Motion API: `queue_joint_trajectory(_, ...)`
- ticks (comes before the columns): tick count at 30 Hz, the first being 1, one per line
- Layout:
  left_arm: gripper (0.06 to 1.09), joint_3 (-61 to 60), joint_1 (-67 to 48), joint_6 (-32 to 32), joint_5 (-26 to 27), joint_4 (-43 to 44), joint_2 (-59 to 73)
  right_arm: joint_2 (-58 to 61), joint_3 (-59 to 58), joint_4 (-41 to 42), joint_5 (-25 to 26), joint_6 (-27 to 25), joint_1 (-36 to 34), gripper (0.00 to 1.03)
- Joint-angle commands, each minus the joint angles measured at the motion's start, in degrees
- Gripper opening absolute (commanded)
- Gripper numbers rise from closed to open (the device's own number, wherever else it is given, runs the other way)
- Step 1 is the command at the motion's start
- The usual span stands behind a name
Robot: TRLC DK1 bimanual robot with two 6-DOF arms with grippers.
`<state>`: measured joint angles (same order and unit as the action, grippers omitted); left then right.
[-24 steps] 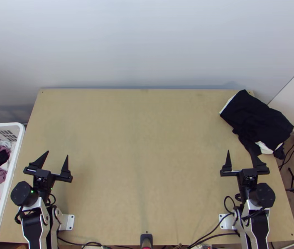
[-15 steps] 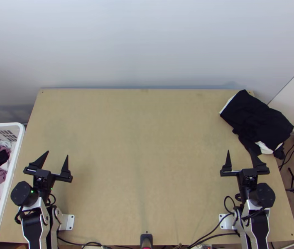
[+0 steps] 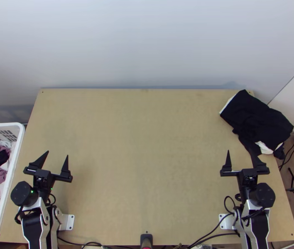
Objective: Fold the t-shirt
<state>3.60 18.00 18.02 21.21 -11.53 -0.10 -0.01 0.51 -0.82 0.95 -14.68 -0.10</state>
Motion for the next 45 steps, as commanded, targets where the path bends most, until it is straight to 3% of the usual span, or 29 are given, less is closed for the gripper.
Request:
queue_joint_trajectory(1, 1.04, 0.0, 0.0, 0.1, 0.0, 0.0, 0.0, 0.0, 0.0, 0.0, 0.0, 0.0, 0.0, 0.98)
queue_joint_trajectory(30, 1.04, 0.0, 0.0, 0.0, 0.1, 0.0, 0.0, 0.0, 0.0, 0.0, 0.0, 0.0, 0.0, 0.98)
queue_joint_trajectory(34, 1.04, 0.0, -0.3, -7.9, 0.1, 0.0, 0.0, 0.0, 0.0, 0.0, 0.0, 0.0, 0.0, 0.98)
queue_joint_trajectory(37, 1.04, 0.0, -0.5, -8.3, 0.1, 0.0, 0.0, 0.0, 0.0, 0.0, 0.0, 0.0, 0.0, 0.98)
queue_joint_trajectory(39, 1.04, 0.0, -3.7, -7.5, 2.5, 0.0, 0.0, 0.0, -0.1, 0.0, 0.0, 0.0, 0.0, 0.98)
queue_joint_trajectory(45, 1.04, 0.0, -12.6, -7.5, 2.4, -0.1, 0.0, 0.0, -0.1, 0.0, 0.0, 0.0, 0.0, 0.98)
